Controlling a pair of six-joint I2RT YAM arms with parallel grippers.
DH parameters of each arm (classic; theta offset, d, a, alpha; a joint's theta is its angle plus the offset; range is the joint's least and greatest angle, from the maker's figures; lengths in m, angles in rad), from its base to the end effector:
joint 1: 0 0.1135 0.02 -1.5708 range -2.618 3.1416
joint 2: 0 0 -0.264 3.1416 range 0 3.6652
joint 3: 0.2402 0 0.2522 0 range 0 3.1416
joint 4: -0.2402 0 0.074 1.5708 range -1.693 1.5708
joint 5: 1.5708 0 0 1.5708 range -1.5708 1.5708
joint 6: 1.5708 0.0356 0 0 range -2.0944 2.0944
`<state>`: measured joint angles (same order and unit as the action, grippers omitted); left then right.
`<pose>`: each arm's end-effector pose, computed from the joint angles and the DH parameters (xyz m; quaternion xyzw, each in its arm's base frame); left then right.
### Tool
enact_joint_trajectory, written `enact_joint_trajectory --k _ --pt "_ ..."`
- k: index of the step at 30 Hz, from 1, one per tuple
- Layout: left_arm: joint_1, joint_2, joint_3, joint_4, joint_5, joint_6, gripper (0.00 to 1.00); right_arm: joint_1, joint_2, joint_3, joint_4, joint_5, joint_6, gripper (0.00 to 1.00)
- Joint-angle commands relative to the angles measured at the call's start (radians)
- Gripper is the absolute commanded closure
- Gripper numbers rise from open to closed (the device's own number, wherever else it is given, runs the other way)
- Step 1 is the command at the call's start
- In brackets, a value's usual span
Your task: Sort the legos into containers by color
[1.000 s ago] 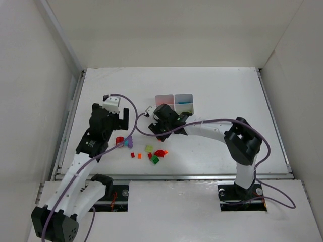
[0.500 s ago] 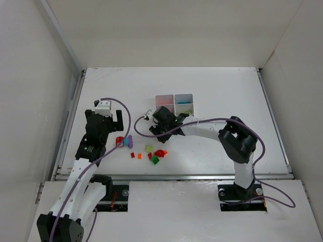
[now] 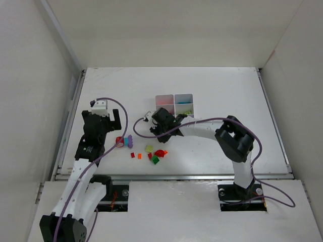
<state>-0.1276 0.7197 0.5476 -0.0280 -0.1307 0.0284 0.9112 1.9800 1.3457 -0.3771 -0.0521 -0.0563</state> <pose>0.1793 -0.0183 0.2830 0.0190 0.7734 0.0192 0.6333 0.2535 0.3299 0.1660 -0.4532 0.8472 0.1372 0.2408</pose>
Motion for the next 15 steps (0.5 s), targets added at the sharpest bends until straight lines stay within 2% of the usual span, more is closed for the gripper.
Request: enact_joint_trajectory --k 1,3,4,6,10,15 --pt "0.008 -0.017 -0.005 0.051 0.023 -0.013 0.0 0.008 0.025 0.017 0.001 -0.043 0.003 0.84" --pt "0.017 -0.017 -0.005 0.063 0.023 -0.013 0.0 0.017 -0.013 0.017 0.001 -0.067 -0.007 0.88" --pt "0.026 -0.017 -0.014 0.063 0.035 -0.013 0.0 0.017 -0.029 0.017 0.001 -0.068 -0.007 0.94" --pt "0.035 -0.008 -0.014 0.074 0.045 -0.031 0.0 0.026 -0.076 0.026 -0.014 -0.086 -0.016 1.0" --pt "0.045 -0.008 -0.023 0.083 0.066 -0.041 0.0 0.026 -0.185 0.07 -0.032 -0.1 0.013 1.0" --pt "0.077 -0.008 -0.032 0.094 0.098 -0.061 0.0 0.026 -0.225 0.176 0.003 0.049 0.079 1.0"
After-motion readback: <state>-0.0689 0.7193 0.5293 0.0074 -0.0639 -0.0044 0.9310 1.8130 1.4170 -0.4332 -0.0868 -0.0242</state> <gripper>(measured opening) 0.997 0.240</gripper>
